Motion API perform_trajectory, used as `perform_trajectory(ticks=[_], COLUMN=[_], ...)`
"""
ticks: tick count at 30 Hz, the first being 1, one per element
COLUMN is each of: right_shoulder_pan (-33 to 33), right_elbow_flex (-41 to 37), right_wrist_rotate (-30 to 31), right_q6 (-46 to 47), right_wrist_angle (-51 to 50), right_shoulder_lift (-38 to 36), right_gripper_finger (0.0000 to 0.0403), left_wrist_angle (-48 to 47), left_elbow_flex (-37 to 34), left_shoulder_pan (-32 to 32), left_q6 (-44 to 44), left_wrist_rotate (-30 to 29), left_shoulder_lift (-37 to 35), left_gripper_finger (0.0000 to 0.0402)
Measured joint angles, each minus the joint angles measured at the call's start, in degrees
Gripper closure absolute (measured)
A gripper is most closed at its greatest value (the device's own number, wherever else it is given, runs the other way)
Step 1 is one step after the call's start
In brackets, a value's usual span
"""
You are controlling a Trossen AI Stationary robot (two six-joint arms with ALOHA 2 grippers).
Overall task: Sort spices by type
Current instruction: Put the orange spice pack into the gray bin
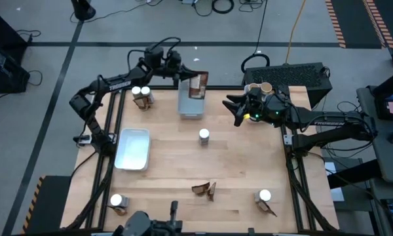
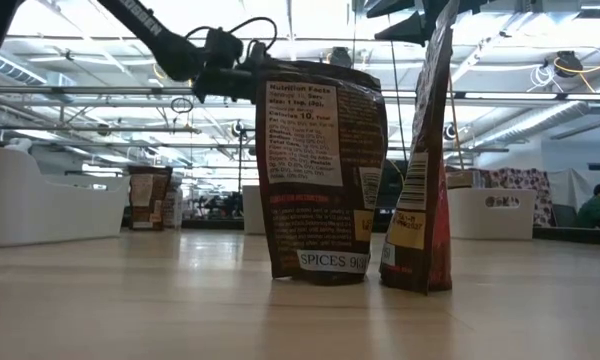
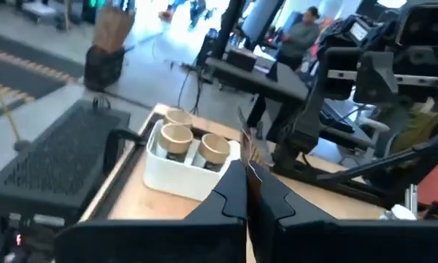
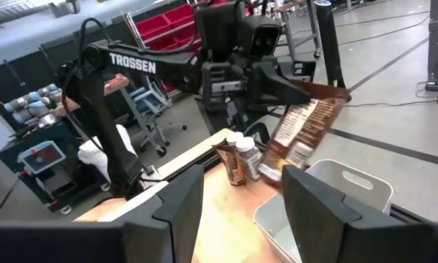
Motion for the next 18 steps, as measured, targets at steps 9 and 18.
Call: perform_trajectory(ticks=[9, 18], right_shoulder_pan=[0.00, 0.00], right_elbow_flex=[-0.01, -0.01], right_wrist_rotate=[0.00, 0.00], right_q6=[2.34, 3.70], right_wrist_angle=[-0.38, -0.39], right_shoulder_lift=[0.01, 0.00], right_gripper_finger=[0.0236, 0.0236], left_wrist_angle=[3.31, 2.76], left_elbow_flex=[-5.15, -6.26], left_shoulder_pan=[2.29, 3.07], left_q6=[6.90, 9.97], left_wrist_rotate=[0.57, -0.89], left_shoulder_lift=[-0.09, 2.65], left_gripper_finger=[0.0402, 0.0402])
